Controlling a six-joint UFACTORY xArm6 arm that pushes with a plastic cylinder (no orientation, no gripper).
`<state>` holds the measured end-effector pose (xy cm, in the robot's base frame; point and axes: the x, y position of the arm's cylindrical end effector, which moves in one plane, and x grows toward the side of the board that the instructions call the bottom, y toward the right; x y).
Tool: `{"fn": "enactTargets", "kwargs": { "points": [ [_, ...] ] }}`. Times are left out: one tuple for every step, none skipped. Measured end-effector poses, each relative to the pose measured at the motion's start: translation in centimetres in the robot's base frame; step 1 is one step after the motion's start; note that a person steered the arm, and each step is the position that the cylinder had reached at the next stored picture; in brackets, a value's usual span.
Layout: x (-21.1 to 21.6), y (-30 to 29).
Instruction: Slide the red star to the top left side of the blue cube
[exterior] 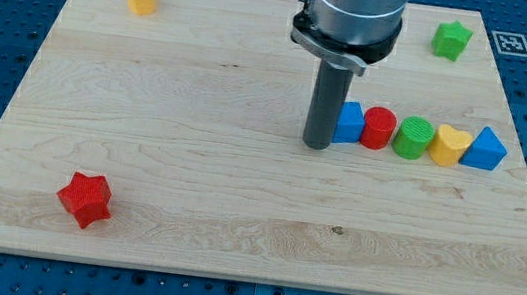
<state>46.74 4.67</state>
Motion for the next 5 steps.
{"fn": "enactTargets", "kwargs": {
  "points": [
    [0.1, -5.1],
    [0.1, -12.5],
    [0.9, -20.6],
    [4.5, -25.3],
    [9.5, -26.3]
  ]
}}
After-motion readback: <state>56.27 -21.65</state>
